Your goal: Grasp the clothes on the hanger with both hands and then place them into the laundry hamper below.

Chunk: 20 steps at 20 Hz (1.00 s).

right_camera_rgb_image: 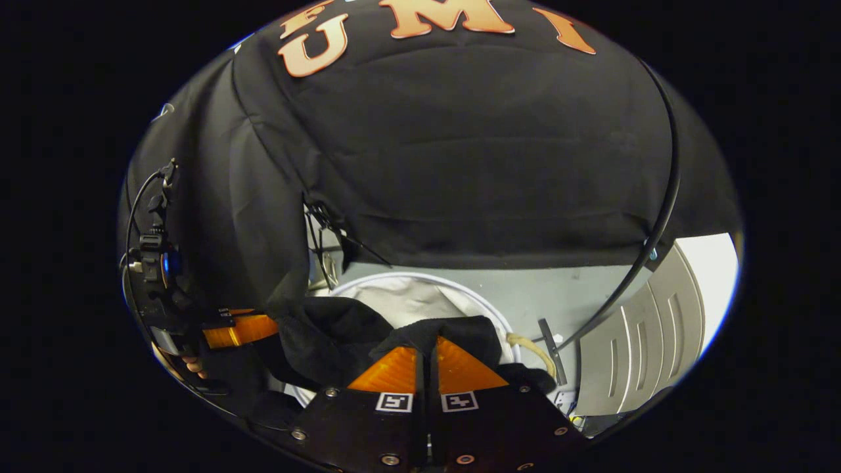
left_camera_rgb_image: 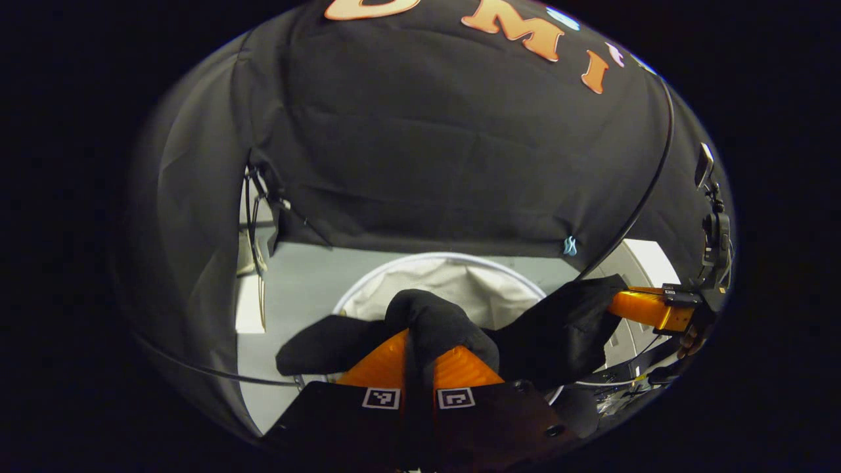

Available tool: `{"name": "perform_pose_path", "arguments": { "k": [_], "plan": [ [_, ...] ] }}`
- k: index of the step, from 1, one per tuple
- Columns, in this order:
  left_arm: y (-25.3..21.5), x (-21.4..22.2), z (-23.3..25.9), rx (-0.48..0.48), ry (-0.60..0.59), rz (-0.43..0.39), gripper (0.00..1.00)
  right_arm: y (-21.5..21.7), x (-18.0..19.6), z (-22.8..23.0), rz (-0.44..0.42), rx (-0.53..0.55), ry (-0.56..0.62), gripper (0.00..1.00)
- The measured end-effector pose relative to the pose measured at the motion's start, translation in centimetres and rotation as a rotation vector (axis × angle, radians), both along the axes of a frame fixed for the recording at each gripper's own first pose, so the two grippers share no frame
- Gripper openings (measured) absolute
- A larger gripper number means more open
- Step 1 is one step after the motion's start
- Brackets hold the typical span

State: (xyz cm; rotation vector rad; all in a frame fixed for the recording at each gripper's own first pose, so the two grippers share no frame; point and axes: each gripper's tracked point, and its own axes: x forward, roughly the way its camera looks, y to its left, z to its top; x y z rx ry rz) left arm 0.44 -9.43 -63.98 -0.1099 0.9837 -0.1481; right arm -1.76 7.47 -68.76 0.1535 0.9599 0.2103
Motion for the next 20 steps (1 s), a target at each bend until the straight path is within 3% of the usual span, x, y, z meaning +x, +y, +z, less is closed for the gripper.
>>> {"name": "perform_pose_path", "arguments": {
  "k": [6, 9, 10, 12, 13, 14, 15, 16, 17, 18, 19, 20],
  "plan": [
    [-0.2, -2.4, -4.8, -0.001, 0.141, 0.029, 0.07, 1.4, -2.1, -8.6, -0.002, -0.04, 0.158, 0.08],
    [-0.7, -3.4, -6.9, -0.021, 0.194, 0.023, 0.19, 2.1, -1.3, -9.3, -0.025, -0.028, 0.168, 0.11],
    [-0.9, -3.4, -7.1, -0.02, 0.201, 0.017, 0.15, 1.5, -1.1, -9.3, -0.027, -0.043, 0.164, 0.11],
    [-1.2, -2.9, -6.7, -0.002, 0.183, 0.002, 0.52, 1.0, -0.6, -9.1, -0.026, -0.067, 0.154, 0.18],
    [-1.5, -2.8, -6.3, 0.003, 0.173, -0.005, 0.7, 1.0, -0.7, -8.7, -0.025, -0.071, 0.15, 0.36],
    [-1.8, -2.6, -5.9, 0.004, 0.164, -0.011, 0.89, 1.1, -0.5, -8.2, -0.024, -0.069, 0.143, 0.28],
    [-2.3, -2.3, -5.4, 0.001, 0.155, -0.02, 0.84, 1.0, -0.7, -7.6, -0.023, -0.069, 0.136, 0.35],
    [-2.5, -2.2, -4.7, 0.001, 0.143, -0.027, 0.9, 0.9, -0.5, -7.1, -0.022, -0.069, 0.126, 0.39],
    [-2.6, -2.0, -4.1, 0.0, 0.126, -0.031, 0.93, 0.8, -0.4, -6.3, -0.021, -0.071, 0.114, 0.52],
    [-2.8, -1.7, -3.2, 0.004, 0.107, -0.031, 0.99, 0.2, -0.2, -5.3, -0.032, -0.086, 0.092, 0.53],
    [-2.8, -1.5, -2.3, 0.011, 0.087, -0.03, 0.98, -0.6, 0.3, -4.1, -0.042, -0.112, 0.054, 0.77],
    [-2.9, -1.1, -1.1, 0.017, 0.063, -0.025, 1.0, -1.1, 0.8, -2.6, -0.046, -0.131, 0.019, 0.83]
  ]
}}
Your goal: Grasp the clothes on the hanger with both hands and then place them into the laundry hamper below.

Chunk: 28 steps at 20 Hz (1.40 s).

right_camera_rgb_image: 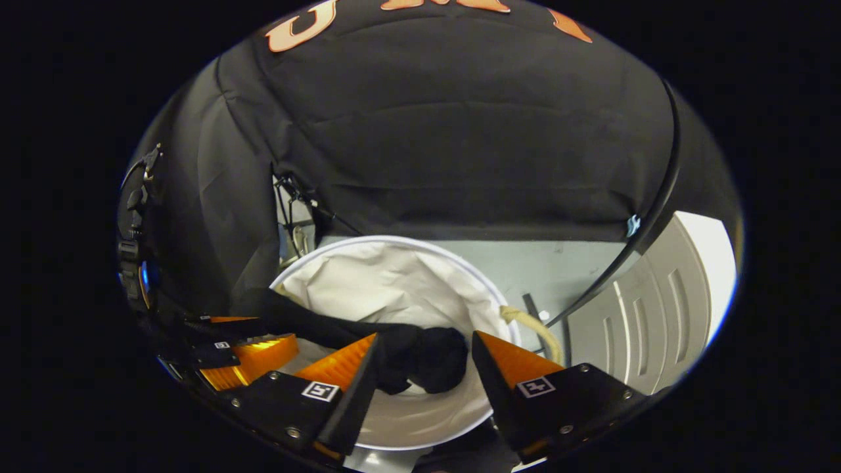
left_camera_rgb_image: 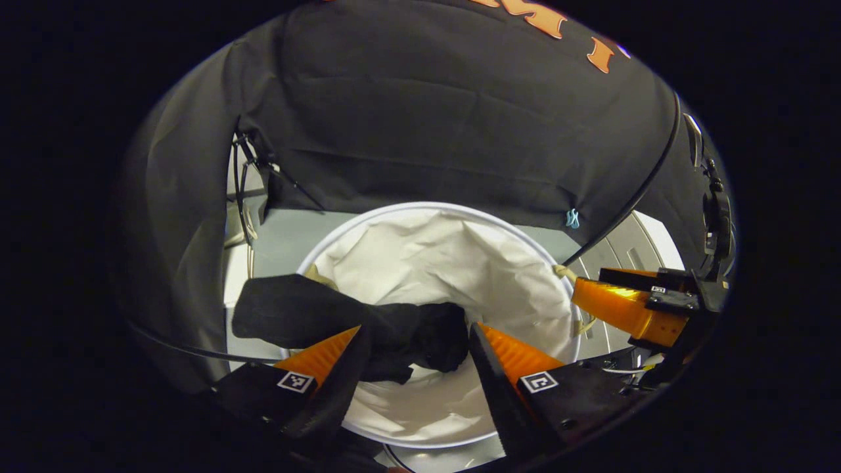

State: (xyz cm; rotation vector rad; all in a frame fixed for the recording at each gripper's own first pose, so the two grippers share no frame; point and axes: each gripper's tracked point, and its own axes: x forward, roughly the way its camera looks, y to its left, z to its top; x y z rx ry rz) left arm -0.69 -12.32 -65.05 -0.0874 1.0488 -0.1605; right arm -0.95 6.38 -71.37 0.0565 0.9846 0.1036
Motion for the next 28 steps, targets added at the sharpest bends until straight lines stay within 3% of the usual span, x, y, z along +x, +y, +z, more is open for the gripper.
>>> {"name": "perform_pose_path", "arguments": {
  "k": [3, 9, 20, 27, 28],
  "plan": [
    [0.5, 1.7, 3.6, 0.004, -0.097, 0.058, 0.98, -0.1, 0.9, 5.2, 0.012, -0.006, -0.087, 0.93],
    [2.8, 4.6, 13.0, -0.016, -0.291, 0.139, 0.98, -2.2, 2.7, 16.1, -0.013, -0.003, -0.272, 0.93],
    [5.3, 5.1, 35.8, 0.024, -0.715, 0.125, 0.98, -3.8, 6.0, 34.6, 0.011, -0.016, -0.569, 0.92],
    [8.2, 4.3, 47.7, 0.11, -0.942, 0.145, 0.95, -3.5, 6.3, 46.9, 0.049, 0.002, -0.75, 0.92],
    [8.4, 3.9, 48.6, 0.118, -0.961, 0.148, 0.97, -3.1, 6.3, 48.4, 0.058, -0.001, -0.77, 0.84]
  ]
}}
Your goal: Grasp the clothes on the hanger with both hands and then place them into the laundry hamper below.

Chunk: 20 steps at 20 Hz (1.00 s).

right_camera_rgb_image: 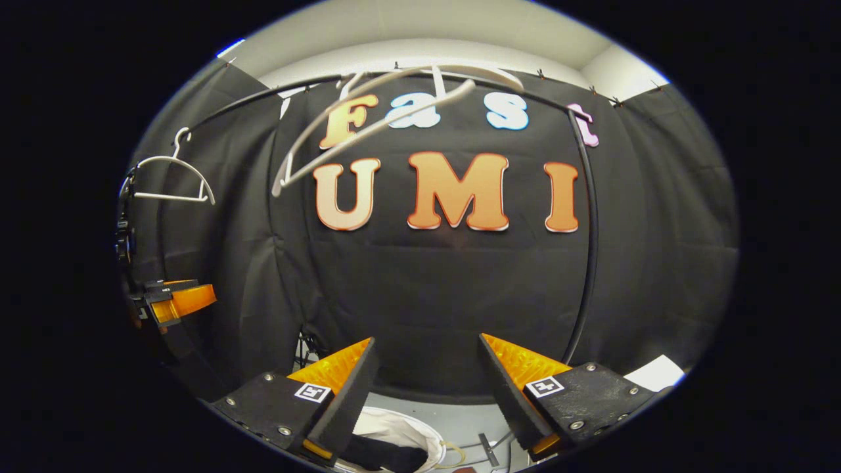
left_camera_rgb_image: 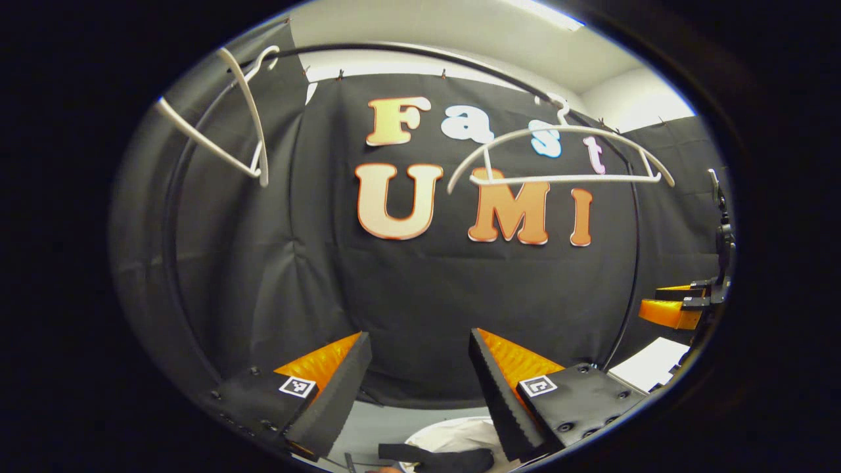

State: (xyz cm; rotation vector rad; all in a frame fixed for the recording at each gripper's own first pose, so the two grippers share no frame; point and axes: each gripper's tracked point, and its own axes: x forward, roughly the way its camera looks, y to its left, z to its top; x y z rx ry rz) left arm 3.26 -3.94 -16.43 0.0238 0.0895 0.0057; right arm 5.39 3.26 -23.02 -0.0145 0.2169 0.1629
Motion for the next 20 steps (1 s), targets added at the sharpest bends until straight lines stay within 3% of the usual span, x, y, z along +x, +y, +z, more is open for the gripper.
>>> {"name": "perform_pose_path", "arguments": {
  "k": [1, 2, 4, 5, 6, 9, 10, 12, 13, 14, 15, 17, 18, 19, 20],
  "plan": [
    [0.2, -0.4, 1.1, 0.009, -0.022, 0.006, 0.96, 0.1, 0.0, 1.7, 0.008, -0.005, -0.023, 0.92],
    [0.5, -0.5, 2.4, 0.017, -0.048, 0.016, 0.93, 0.3, -0.1, 3.3, 0.017, -0.004, -0.045, 0.92],
    [1.1, -0.2, 4.5, 0.019, -0.097, 0.045, 0.97, 1.6, -0.7, 5.9, 0.042, 0.017, -0.07, 0.92],
    [1.5, -0.1, 5.5, 0.012, -0.11, 0.065, 0.99, 2.0, -0.9, 7.1, 0.052, 0.028, -0.079, 1.0],
    [2.0, -0.1, 6.4, 0.003, -0.12, 0.084, 0.93, 2.2, -1.0, 8.2, 0.055, 0.032, -0.094, 0.92],
    [2.0, -0.8, 8.4, -0.039, -0.154, 0.106, 0.94, 2.0, -1.6, 10.8, 0.055, 0.0, -0.137, 0.92],
    [1.9, -0.7, 9.0, -0.043, -0.165, 0.104, 0.94, 2.2, -2.1, 11.3, 0.056, -0.003, -0.139, 1.0],
    [2.8, -1.6, 9.7, -0.031, -0.174, 0.118, 0.93, 2.3, -2.9, 11.4, 0.067, -0.004, -0.144, 0.99],
    [3.1, -1.8, 9.6, -0.025, -0.165, 0.131, 0.93, 2.1, -3.1, 11.3, 0.065, -0.005, -0.145, 0.92],
    [3.0, -1.9, 9.4, -0.026, -0.157, 0.131, 0.93, 2.0, -3.1, 11.2, 0.064, -0.003, -0.148, 0.92],
    [2.7, -2.0, 9.4, -0.029, -0.154, 0.127, 1.0, 1.9, -3.0, 11.2, 0.065, 0.002, -0.149, 0.99],
    [2.5, -2.2, 9.7, -0.029, -0.165, 0.127, 0.93, 1.6, -3.0, 11.0, 0.061, 0.016, -0.146, 0.99],
    [2.3, -2.3, 9.8, -0.033, -0.17, 0.129, 0.93, 1.5, -3.2, 11.0, 0.061, 0.021, -0.145, 0.92],
    [2.0, -2.4, 9.8, -0.04, -0.172, 0.125, 0.93, 1.5, -3.2, 11.1, 0.063, 0.024, -0.147, 0.92],
    [1.6, -2.5, 9.8, -0.045, -0.171, 0.115, 1.0, 1.3, -3.3, 11.0, 0.063, 0.026, -0.15, 0.92]
  ]
}}
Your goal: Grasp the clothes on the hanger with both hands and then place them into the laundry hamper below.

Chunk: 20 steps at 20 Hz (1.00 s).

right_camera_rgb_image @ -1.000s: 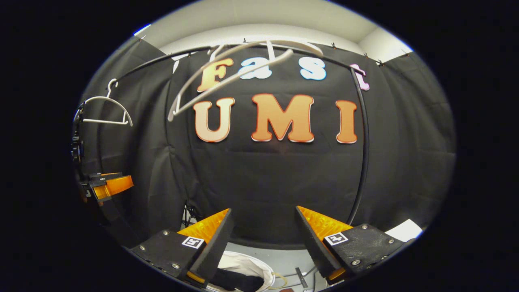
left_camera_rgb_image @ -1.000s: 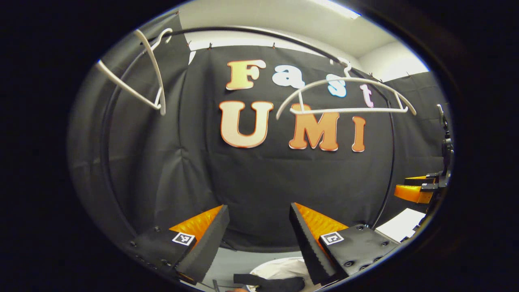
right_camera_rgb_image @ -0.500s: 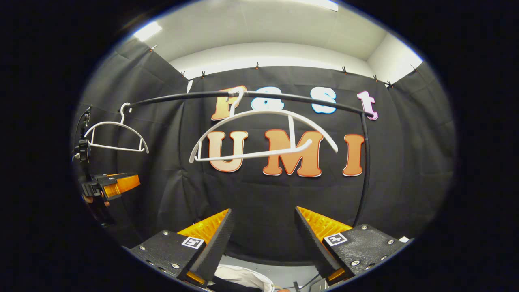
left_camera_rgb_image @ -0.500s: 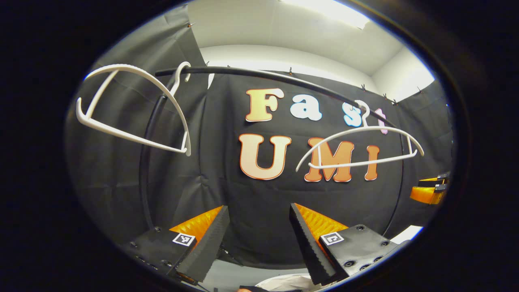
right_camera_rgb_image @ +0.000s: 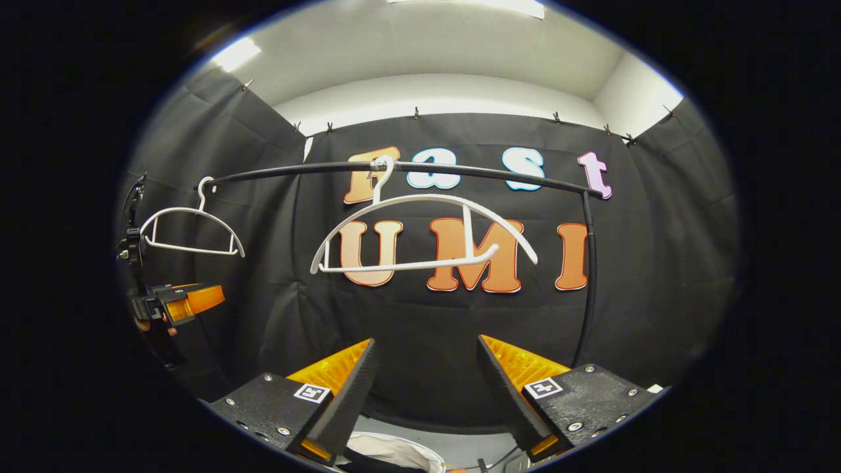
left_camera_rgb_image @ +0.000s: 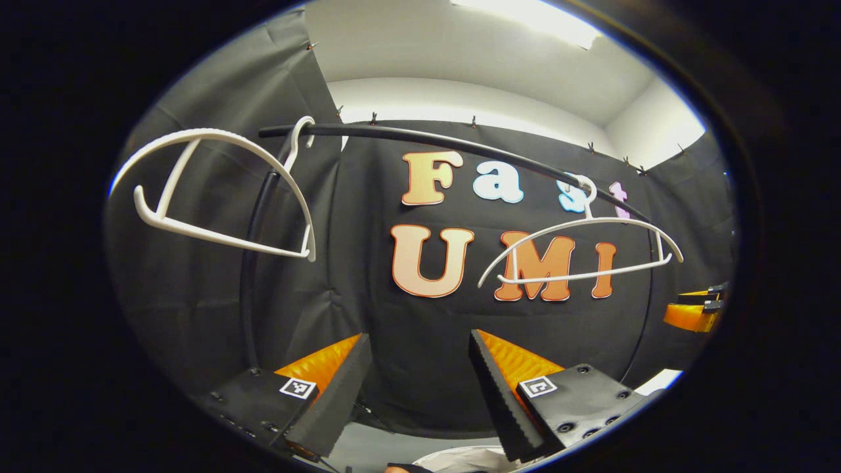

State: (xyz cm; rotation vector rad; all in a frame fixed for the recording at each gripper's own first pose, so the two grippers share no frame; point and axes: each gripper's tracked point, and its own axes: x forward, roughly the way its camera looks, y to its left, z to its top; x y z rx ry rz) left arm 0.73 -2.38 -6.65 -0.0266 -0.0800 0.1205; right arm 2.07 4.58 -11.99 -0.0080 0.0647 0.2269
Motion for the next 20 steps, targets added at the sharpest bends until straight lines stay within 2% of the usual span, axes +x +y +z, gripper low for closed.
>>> {"name": "perform_pose_path", "arguments": {
  "k": [1, 3, 11, 15, 16, 17, 20],
  "plan": [
    [-0.2, -0.1, 0.1, -0.001, -0.001, -0.004, 0.96, 0.0, 0.0, 0.0, 0.0, 0.001, -0.003, 0.99],
    [-0.2, -0.2, 0.2, 0.005, -0.003, -0.001, 1.0, -0.3, -0.3, -0.1, -0.003, 0.002, -0.003, 0.99],
    [-0.3, -0.9, 0.4, 0.004, -0.011, -0.003, 1.0, -1.1, -1.1, -0.9, -0.012, 0.01, 0.016, 0.99],
    [-0.4, -1.3, 0.8, 0.013, -0.024, 0.013, 0.93, -1.4, -0.9, -0.4, -0.018, 0.009, 0.002, 0.99],
    [-0.5, -1.4, 0.9, 0.02, -0.024, 0.013, 0.93, -1.5, -0.8, -0.3, -0.021, 0.007, -0.002, 0.99],
    [-0.3, -1.5, 0.9, 0.027, -0.023, 0.014, 1.0, -1.5, -0.9, -0.4, -0.023, 0.004, -0.003, 0.99],
    [-0.1, -1.7, 1.3, 0.043, -0.031, 0.022, 1.0, -1.9, -0.8, -0.6, -0.024, -0.001, -0.005, 0.99]
  ]
}}
